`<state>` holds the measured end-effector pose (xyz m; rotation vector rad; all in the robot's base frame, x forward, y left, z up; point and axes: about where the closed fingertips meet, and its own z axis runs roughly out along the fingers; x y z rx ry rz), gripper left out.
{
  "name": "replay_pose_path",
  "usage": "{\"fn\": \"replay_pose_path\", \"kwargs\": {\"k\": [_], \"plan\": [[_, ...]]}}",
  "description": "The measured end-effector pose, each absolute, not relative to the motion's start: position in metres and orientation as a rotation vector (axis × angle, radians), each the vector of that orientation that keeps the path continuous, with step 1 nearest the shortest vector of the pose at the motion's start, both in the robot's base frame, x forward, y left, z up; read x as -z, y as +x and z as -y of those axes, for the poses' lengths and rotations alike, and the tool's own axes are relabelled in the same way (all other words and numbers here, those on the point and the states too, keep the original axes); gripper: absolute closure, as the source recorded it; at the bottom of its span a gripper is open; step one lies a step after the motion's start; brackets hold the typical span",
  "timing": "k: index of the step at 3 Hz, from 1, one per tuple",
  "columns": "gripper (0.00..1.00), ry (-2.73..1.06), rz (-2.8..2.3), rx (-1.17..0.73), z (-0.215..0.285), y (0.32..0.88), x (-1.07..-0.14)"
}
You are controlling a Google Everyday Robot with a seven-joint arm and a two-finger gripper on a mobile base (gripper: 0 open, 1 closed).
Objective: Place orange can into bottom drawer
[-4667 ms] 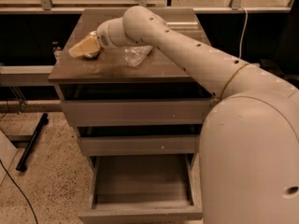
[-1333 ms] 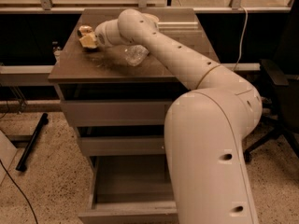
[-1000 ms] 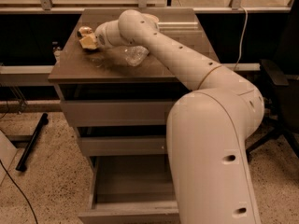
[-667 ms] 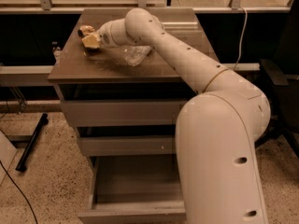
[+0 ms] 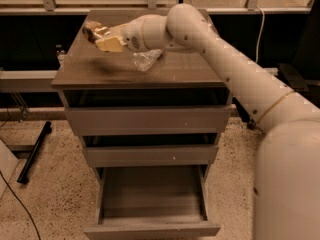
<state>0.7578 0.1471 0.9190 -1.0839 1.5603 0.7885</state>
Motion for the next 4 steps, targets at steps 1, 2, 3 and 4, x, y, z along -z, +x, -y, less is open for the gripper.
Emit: {"fn": "replay_pose_path", "kwargs": {"k": [1,2,3,4], "plan": [[1.0,-1.168,-1.461,-0.799,-0.115,0.693,-0.938],[1.0,-1.215,-1.466,-0.778,-0.077,0.629,-0.934],[1.0,-1.221,-1.53,-0.744,-0.034,0.573,-0.911],[1.0,-1.18,-1.661,-0.724,0.012,0.531,-0.868]]}}
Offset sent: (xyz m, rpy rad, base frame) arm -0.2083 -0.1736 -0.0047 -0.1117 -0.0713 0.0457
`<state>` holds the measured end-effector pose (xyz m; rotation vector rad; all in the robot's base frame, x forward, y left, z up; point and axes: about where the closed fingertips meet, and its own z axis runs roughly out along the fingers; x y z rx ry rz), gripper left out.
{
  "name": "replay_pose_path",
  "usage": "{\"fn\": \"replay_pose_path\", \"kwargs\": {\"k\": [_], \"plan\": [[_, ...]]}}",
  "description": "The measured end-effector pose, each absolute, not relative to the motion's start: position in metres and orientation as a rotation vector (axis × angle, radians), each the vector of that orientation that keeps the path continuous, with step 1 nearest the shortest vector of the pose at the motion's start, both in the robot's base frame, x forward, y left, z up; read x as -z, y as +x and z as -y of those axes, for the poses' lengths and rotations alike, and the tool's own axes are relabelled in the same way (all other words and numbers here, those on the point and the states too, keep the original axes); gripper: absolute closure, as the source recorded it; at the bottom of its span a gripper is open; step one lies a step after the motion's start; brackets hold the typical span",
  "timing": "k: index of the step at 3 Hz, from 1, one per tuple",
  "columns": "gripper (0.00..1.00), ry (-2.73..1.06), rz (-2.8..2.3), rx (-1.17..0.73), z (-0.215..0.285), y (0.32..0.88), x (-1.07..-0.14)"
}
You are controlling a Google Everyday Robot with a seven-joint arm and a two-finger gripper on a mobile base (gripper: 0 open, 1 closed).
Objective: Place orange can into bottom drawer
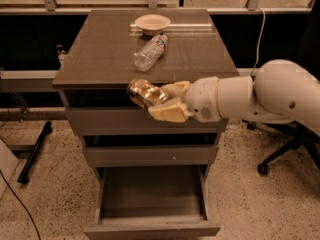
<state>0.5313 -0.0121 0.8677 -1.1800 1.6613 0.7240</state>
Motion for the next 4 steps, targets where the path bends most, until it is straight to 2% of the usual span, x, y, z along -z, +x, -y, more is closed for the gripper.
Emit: {"fn": "replay_pose_path", "kwargs": {"k": [1,2,3,4], "plan": [[1.0,-1.11,-1.784,-0.716,0.036,0.51,-0.819],[1.0,-1.055,-1.881,-0.709,0.049,0.511,-0.774],[1.0,-1.022,-1.956,-0.729,0.04,0.524,-0.726],[1.0,-1.021,-1.97,-0.729,0.04,0.523,-0.722]]}}
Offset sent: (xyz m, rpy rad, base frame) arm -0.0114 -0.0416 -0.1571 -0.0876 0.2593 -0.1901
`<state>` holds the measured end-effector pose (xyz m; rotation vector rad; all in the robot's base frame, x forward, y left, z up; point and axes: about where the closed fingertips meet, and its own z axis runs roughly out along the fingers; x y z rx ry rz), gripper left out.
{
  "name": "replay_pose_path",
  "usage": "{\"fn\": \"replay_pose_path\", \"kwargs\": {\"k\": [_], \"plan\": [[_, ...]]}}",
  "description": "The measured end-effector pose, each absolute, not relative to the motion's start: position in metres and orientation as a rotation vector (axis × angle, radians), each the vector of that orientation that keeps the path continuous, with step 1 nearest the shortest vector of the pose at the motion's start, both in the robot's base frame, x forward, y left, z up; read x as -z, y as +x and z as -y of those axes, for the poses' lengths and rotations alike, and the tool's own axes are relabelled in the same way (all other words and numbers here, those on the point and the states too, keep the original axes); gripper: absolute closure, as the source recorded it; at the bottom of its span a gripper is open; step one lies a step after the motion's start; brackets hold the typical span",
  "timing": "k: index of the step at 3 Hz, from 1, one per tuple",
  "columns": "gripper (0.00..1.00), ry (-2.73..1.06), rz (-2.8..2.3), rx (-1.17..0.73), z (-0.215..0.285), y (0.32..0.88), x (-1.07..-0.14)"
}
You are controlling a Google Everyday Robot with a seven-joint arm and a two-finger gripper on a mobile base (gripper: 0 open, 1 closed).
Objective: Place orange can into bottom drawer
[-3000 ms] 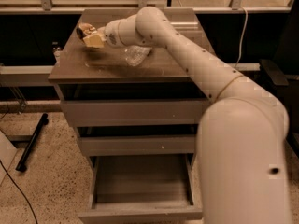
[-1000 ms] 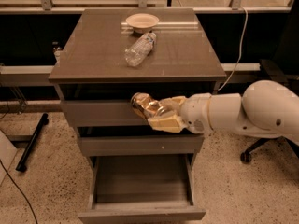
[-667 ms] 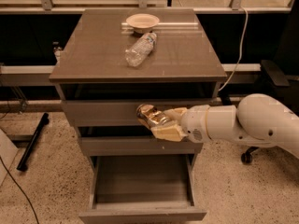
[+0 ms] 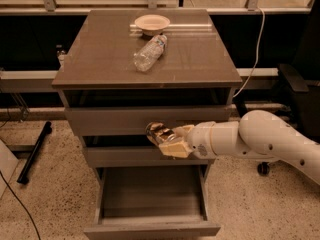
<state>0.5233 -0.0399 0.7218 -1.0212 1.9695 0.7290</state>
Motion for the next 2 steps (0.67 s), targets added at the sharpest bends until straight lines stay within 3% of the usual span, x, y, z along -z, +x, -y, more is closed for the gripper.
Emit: {"fn": "replay_pose_path", "kwargs": {"k": [2], "plan": [[1.0,-0.969,-2.159,-0.744,0.036,0.518,-0.649]]}}
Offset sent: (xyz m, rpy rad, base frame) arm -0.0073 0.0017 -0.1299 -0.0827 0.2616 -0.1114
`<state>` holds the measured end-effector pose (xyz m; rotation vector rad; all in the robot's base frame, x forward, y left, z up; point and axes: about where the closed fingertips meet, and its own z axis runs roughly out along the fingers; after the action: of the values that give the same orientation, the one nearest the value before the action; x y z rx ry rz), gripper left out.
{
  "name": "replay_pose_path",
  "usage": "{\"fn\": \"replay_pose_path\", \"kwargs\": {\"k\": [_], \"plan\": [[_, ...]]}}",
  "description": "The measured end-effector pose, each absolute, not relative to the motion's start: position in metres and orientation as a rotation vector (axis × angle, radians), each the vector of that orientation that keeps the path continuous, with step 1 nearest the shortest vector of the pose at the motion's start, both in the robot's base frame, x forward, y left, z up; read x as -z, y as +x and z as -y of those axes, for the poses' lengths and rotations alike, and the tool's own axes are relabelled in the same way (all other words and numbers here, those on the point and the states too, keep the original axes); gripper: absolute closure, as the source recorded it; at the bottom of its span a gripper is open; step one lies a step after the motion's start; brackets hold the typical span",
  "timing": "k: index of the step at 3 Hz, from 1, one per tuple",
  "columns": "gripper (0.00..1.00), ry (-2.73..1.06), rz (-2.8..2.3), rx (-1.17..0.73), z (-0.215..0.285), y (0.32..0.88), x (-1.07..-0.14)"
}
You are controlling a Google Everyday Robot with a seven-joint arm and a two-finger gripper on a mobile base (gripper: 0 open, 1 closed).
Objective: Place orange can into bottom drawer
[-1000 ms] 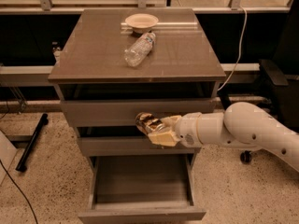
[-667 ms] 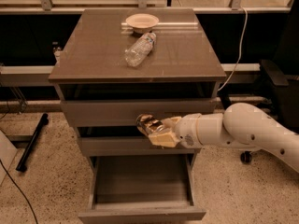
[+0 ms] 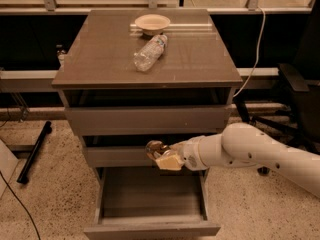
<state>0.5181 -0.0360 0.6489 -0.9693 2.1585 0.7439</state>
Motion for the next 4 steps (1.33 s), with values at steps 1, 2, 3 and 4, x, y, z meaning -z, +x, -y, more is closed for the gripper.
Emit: {"fn": "replay_pose_path", "kwargs": {"k": [1,2,3,4], "plan": [[1.0,-0.898,-2.219,-0.768,0.036,0.515,-0.605],[1.0,-0.819,-2.239,-0.799,0.038,0.512,-0.566],[1.0,-0.715,-2.251,-0.862,0.048,0.509,-0.514],[1.0,-0.612,-2.271,-0.939,0.063,0.509,-0.455]]}}
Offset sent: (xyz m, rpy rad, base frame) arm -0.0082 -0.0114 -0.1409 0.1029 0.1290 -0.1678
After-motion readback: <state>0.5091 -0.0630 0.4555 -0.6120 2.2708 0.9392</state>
